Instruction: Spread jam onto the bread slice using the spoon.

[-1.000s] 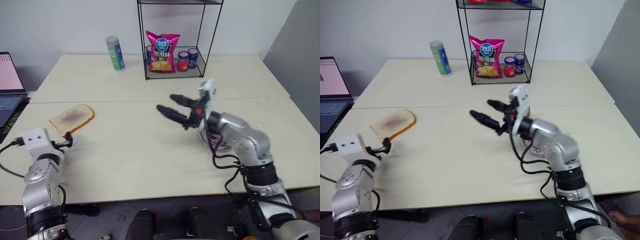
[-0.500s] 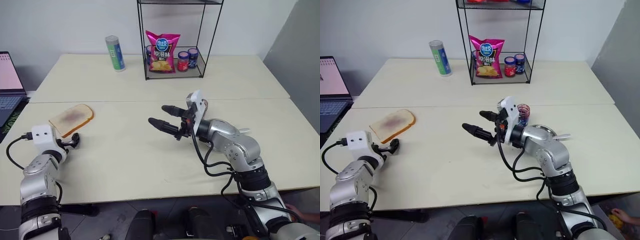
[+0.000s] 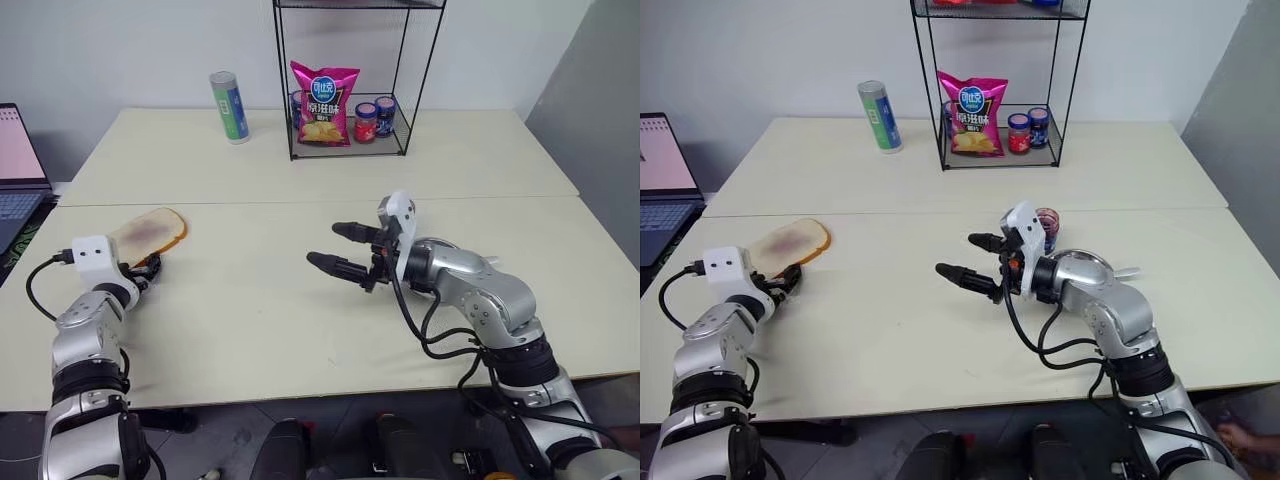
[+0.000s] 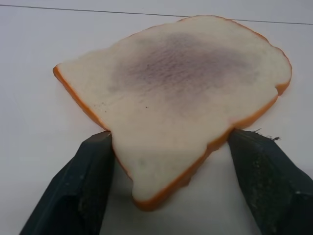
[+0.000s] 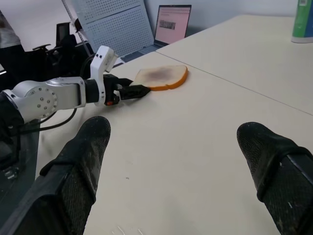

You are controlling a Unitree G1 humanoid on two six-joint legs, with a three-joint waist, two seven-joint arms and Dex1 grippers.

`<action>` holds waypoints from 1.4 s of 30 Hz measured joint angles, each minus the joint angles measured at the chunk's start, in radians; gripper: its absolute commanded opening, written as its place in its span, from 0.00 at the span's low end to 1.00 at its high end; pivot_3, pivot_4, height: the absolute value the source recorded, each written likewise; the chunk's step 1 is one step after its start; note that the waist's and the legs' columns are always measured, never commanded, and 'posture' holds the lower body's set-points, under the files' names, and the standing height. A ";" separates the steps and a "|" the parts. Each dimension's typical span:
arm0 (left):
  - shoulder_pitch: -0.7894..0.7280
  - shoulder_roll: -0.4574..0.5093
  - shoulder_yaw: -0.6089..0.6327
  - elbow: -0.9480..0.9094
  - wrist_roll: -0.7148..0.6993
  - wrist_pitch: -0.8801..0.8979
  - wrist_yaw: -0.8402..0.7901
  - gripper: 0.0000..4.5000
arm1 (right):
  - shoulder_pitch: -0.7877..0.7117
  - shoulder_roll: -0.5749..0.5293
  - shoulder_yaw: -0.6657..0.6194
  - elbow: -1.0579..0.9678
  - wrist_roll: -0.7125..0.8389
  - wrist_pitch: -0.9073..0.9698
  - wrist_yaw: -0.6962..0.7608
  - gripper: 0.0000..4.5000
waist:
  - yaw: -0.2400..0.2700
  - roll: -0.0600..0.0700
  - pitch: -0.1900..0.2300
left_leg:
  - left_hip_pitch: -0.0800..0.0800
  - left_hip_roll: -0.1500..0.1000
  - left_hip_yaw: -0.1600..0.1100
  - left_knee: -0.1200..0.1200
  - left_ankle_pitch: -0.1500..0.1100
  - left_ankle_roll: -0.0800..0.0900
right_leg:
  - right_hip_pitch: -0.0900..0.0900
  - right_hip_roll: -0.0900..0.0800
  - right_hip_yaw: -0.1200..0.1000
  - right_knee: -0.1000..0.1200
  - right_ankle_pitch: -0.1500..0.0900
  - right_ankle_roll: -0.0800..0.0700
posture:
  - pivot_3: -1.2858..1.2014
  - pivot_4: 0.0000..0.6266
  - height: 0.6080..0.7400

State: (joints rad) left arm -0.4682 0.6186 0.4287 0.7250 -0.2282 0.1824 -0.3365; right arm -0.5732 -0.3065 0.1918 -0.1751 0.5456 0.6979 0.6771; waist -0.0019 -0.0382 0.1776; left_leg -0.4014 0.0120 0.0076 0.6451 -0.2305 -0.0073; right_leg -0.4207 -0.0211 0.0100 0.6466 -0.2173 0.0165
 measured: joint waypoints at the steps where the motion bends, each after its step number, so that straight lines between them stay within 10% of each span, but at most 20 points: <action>1: -0.002 0.000 -0.001 0.004 0.000 -0.003 0.000 0.61 | 0.000 0.000 0.000 0.000 -0.006 0.000 0.000 1.00 | 0.000 0.000 0.000 | 0.000 0.000 0.000 0.000 0.000 0.000 | 0.000 0.000 0.000 0.000 0.000 0.000 | 0.52 0.24 1.00; 16: -0.009 0.004 -0.009 0.023 0.002 -0.023 -0.002 0.01 | 0.000 0.017 -0.003 0.000 -0.016 -0.001 -0.003 1.00 | -0.001 0.000 0.000 | 0.000 0.000 0.000 0.000 0.000 0.000 | 0.000 0.000 0.000 0.000 0.000 0.000 | 0.52 0.24 1.00; 42: 0.157 -0.021 -0.527 -0.769 0.074 0.144 -0.369 0.01 | 0.064 -0.149 -0.096 -0.160 0.059 0.108 0.028 1.00 | -0.001 0.000 0.000 | -0.002 0.000 0.000 -0.001 0.000 0.000 | -0.001 0.001 0.001 -0.001 -0.005 0.001 | 0.52 0.24 1.00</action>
State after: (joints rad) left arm -0.3110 0.5981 -0.0980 -0.0439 -0.1546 0.3267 -0.7051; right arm -0.5095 -0.4558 0.0955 -0.3350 0.6047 0.8060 0.7049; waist -0.0033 -0.0380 0.1778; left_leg -0.4031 0.0117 0.0071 0.6438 -0.2306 -0.0074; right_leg -0.4217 -0.0205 0.0106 0.6456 -0.2220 0.0178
